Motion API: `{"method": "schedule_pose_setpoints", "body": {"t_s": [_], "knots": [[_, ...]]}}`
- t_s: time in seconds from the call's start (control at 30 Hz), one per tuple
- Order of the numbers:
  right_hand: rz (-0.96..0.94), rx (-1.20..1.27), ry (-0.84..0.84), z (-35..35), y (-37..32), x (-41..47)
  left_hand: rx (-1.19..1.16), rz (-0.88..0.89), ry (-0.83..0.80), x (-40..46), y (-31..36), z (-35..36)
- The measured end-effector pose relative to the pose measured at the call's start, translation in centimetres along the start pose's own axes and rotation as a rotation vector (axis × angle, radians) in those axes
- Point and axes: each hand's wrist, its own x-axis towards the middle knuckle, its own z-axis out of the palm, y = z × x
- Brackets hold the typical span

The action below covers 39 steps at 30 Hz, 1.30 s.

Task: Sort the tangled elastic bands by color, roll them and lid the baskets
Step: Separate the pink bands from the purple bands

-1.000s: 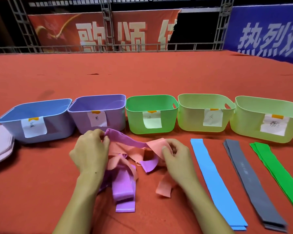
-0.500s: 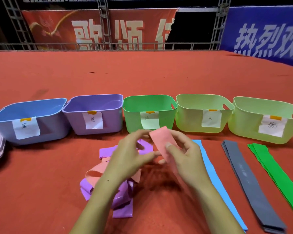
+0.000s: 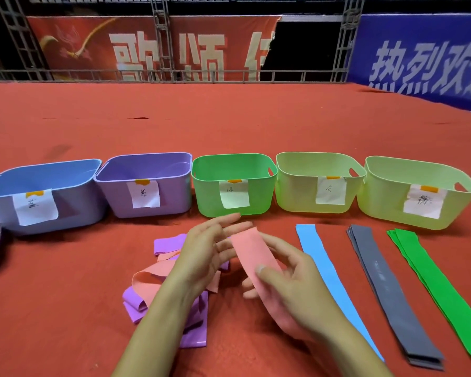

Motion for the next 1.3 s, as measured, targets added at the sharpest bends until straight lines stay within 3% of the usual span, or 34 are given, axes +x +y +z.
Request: {"method": "schedule_pose_setpoints", "body": {"t_s": [0.13,0.3,0.57,0.77,0.9,1.13,1.3], "knots": [[0.033,-0.143,-0.066,-0.5,-0.2,-1.3,-0.122,0.017,0.042,0.2,-0.4,-0.2],[0.152,-0.234,-0.157,-0.6,-0.7,-3.0,-0.092,0.116,0.167,0.9,-1.9,-0.2],[0.295,-0.307,-0.174,-2.5,-0.4,-4.9,-0.194,0.129,0.184,1.9,-2.0,-1.1],[0.365,-0.561,-0.202,-3.3,-1.0,-6.2,0.057,0.234,0.334,3.2,-3.6,-1.5],[0.408,-0.723,-0.218,-3.2,-1.6,-6.8,0.305,0.293,0.326,3.1,-4.3,-1.6],[0.444,-0.718,-0.332,-3.2,-1.8,-7.5,0.415,0.228,0.337,4.3,-3.9,-0.4],[0.408,-0.792,-0.294,-3.7,-1.5,-7.5,0.475,0.136,0.259,7.5,-4.3,1.3]]}}
